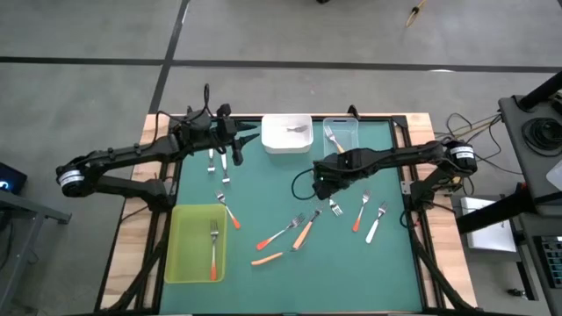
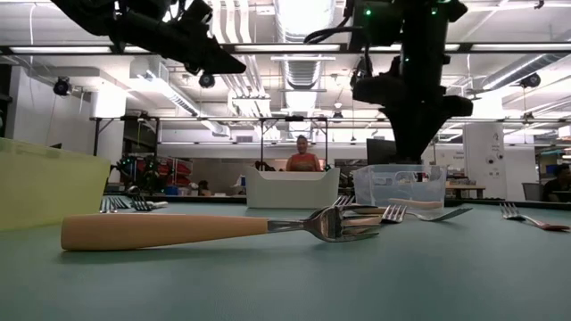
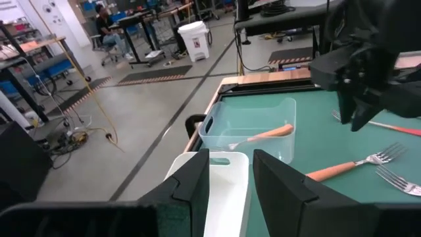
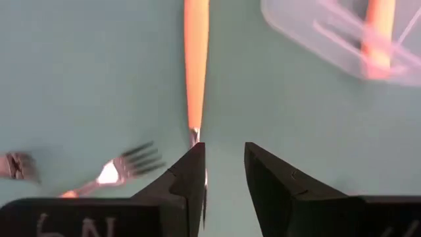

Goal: Sort silverware by color (type)
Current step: Put the light orange fork into the transparent bin

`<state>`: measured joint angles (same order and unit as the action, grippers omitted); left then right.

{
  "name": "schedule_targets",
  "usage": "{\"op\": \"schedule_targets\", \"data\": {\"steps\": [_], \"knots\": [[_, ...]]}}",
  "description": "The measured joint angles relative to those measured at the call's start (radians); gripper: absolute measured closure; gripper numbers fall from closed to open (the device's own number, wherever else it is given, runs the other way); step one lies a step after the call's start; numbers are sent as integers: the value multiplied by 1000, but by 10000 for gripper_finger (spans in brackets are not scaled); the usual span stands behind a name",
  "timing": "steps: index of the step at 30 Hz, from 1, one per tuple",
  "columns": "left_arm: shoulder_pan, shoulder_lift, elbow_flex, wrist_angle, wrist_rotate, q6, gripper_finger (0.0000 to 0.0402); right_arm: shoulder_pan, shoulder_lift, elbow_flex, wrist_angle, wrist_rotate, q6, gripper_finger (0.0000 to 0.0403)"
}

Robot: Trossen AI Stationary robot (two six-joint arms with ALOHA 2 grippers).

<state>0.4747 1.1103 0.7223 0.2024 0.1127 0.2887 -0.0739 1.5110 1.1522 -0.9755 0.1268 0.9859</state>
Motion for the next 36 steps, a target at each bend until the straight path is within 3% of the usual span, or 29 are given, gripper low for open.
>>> {"op": "schedule_targets", "data": {"steps": [13,22,36], "knots": [[1,0,-3,0,-1,9,302,-38,81,0,207,-4,-71,249],[1,1,-5,-2,-2,9,302,-51,193,3,207,-3,-71,245],[1,1,-7,-4,-2,14,302,-64,211,3,207,5,-98,245]]}}
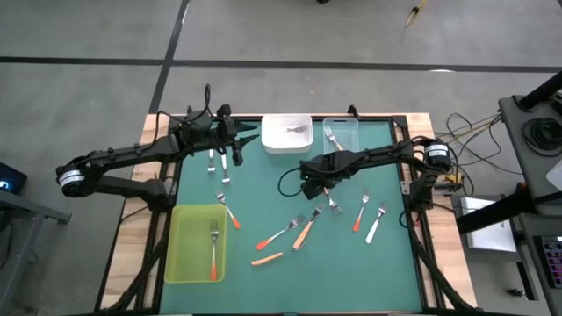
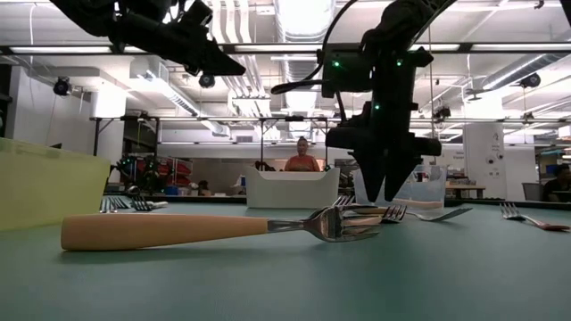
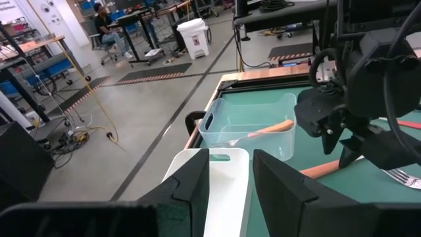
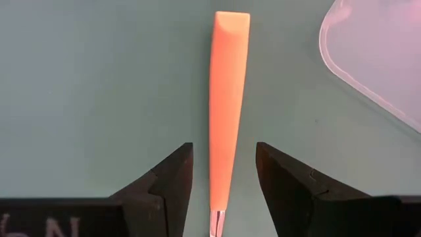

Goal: Sort silverware by color (type)
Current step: Put the light orange fork into the transparent bin

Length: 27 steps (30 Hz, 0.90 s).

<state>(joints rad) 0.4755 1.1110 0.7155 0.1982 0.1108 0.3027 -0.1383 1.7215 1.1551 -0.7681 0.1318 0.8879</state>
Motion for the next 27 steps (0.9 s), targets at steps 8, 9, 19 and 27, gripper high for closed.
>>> {"op": "schedule_targets", "data": {"steps": [8,9,19,27], "knots": [[0,0,0,0,0,0,302,0,30,-1,13,1,-17,245],[0,0,0,0,0,0,302,0,31,-1,14,1,-19,245],[0,0,-2,-1,0,0,302,0,48,-1,52,0,-43,262],[0,0,-2,-1,0,0,302,-4,87,2,58,-6,-52,264]]}}
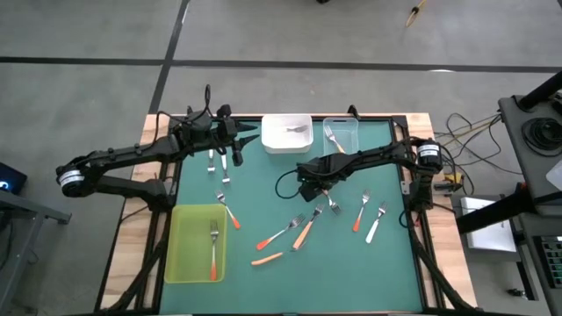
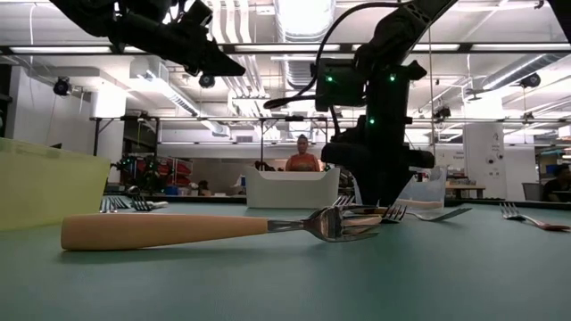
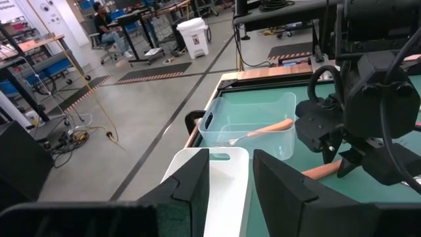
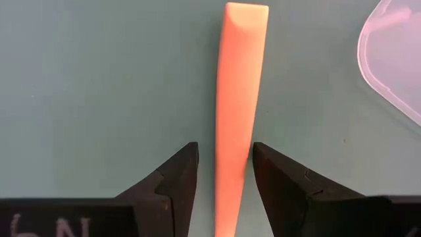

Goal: Sort silverware by color (type)
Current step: Put the light orange fork into the transparent bin

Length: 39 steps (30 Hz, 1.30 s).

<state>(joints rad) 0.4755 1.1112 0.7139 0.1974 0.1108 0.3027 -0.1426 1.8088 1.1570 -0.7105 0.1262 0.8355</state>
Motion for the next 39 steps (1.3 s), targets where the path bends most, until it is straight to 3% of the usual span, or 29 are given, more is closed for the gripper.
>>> {"op": "schedule_targets", "data": {"steps": [39], "knots": [[0,0,-1,0,0,3,302,-4,0,-3,14,-20,-17,280]]}}
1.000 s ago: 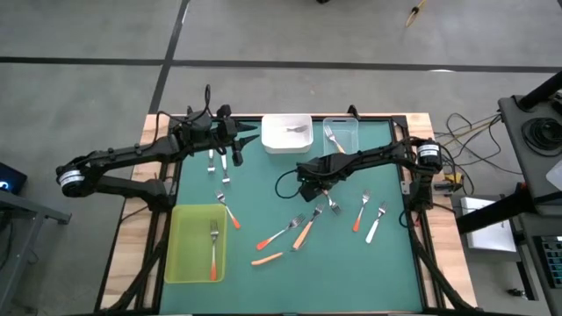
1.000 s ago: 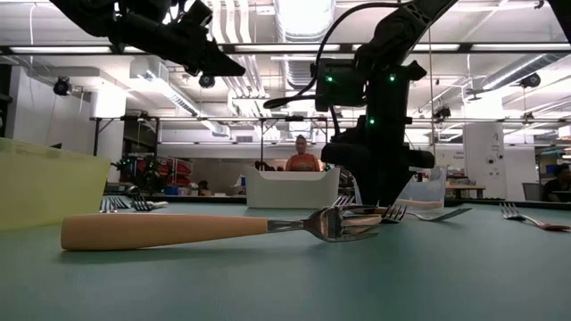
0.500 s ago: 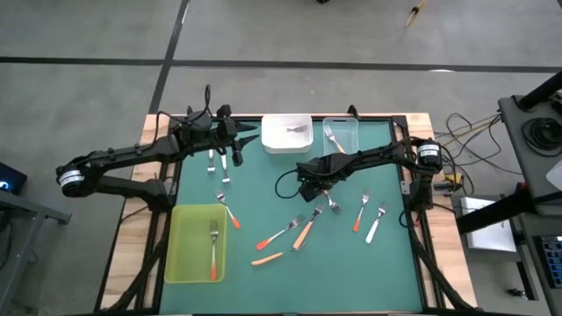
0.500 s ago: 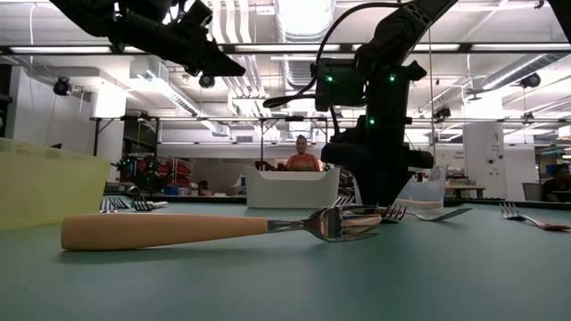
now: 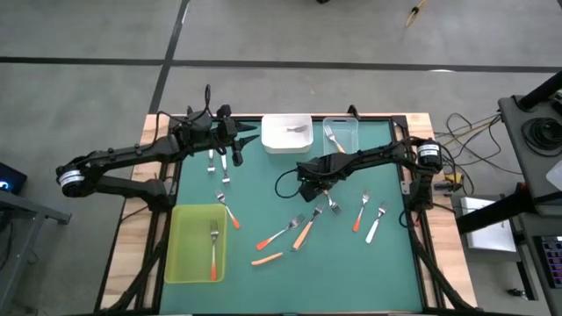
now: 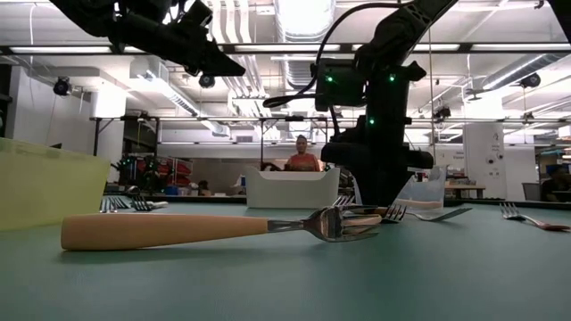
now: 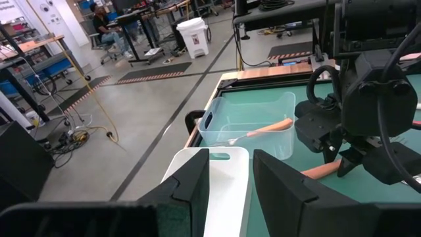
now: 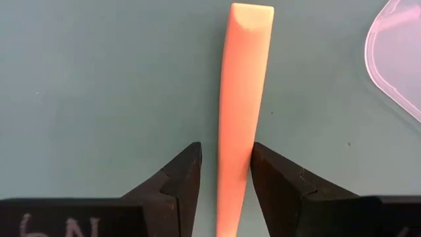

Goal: Sort silverware by color (type)
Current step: Put the light orange fork into the transparent bin

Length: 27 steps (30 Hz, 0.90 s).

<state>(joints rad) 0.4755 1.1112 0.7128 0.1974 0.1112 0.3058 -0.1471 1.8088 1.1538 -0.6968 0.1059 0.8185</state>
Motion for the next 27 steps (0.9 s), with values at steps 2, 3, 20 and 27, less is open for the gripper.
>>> {"op": "schedule_targets", "data": {"steps": [2,3,20,27], "knots": [[0,0,0,0,0,0,302,0,0,0,0,0,0,280],[0,0,0,0,0,0,302,-1,0,0,0,0,0,280],[0,0,0,0,0,0,302,-2,1,0,3,-11,-5,307],[0,0,0,0,0,0,302,-2,0,0,5,-11,-19,360]]}}
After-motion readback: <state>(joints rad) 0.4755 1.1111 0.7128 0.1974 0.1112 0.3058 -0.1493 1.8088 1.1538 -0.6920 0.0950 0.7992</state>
